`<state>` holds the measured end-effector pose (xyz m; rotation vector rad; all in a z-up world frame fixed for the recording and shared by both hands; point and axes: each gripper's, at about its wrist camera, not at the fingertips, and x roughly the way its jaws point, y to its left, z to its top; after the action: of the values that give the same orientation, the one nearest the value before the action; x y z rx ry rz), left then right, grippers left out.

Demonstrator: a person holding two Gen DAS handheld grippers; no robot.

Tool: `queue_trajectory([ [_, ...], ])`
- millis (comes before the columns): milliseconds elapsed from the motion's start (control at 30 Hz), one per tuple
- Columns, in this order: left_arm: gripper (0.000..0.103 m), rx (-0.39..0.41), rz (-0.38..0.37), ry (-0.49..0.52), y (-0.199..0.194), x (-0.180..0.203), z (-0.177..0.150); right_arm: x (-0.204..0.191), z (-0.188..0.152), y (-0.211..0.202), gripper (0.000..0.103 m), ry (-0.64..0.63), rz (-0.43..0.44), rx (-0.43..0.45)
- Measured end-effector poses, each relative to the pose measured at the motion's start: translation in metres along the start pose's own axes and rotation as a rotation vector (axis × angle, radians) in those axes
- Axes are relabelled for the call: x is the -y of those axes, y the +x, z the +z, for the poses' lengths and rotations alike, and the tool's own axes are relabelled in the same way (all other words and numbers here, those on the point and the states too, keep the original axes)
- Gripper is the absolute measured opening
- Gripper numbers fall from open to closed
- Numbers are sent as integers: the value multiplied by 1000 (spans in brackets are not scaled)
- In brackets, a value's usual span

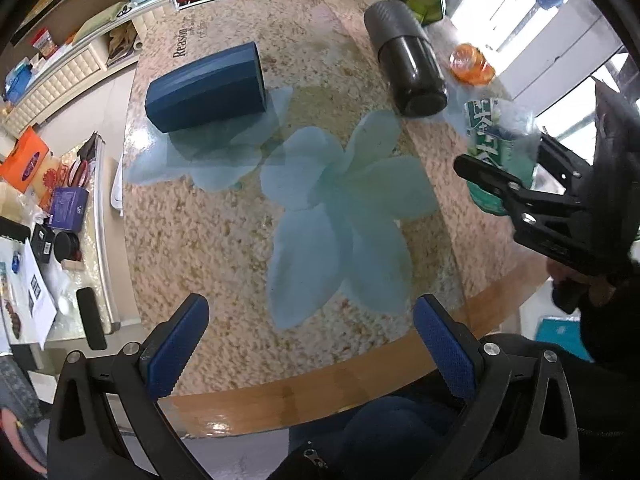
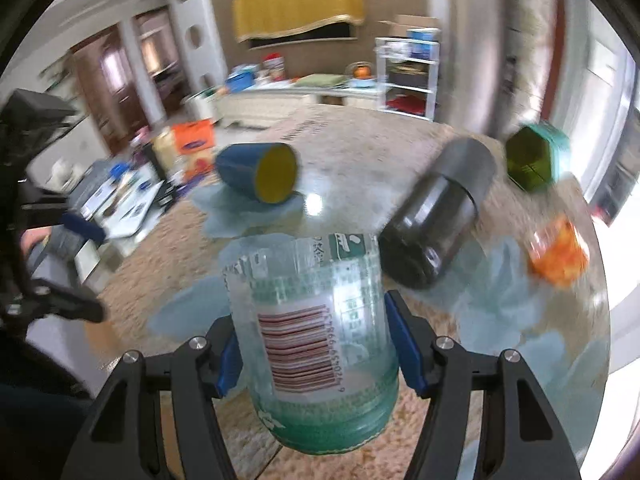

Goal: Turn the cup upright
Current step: 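Lift the cup with the right tool and rotate its open mouth upward, then lower the cup upright onto the table and open the right tool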

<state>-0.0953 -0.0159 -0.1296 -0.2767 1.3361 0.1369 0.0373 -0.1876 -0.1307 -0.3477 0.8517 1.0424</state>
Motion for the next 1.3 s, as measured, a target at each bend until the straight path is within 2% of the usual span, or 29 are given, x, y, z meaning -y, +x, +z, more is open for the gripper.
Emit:
queue_trajectory([
  [167,103,-33,23,22,6,-3,-8,-2,-10,10,61,73,-121,46],
  [433,103,-53,31,24,10,-13,-19,-8,-6,20,63,91,-136,20],
  [700,103,-74,21,21,18,-17,-23,-10,-22,26,63,81,-155,24],
  [833,103,-78,18,23,19,-17,-24,-11,-31,35,63,101,-151,-11],
  [1067,103,-79,21,35,19,-14,-22,-9,-28,31,64,113,-149,-5],
  [1100,103,-79,22,35,19,-14,-22,-8,-28,31,70,116,-142,-7],
  [1133,103,-79,23,35,19,-15,-22,-8,-27,31,83,120,-137,-10],
  [1200,103,-79,23,32,19,-15,-22,-7,-25,27,98,128,-127,3],
  [1300,103,-79,16,27,18,-16,-20,-6,-21,21,100,129,-126,19],
])
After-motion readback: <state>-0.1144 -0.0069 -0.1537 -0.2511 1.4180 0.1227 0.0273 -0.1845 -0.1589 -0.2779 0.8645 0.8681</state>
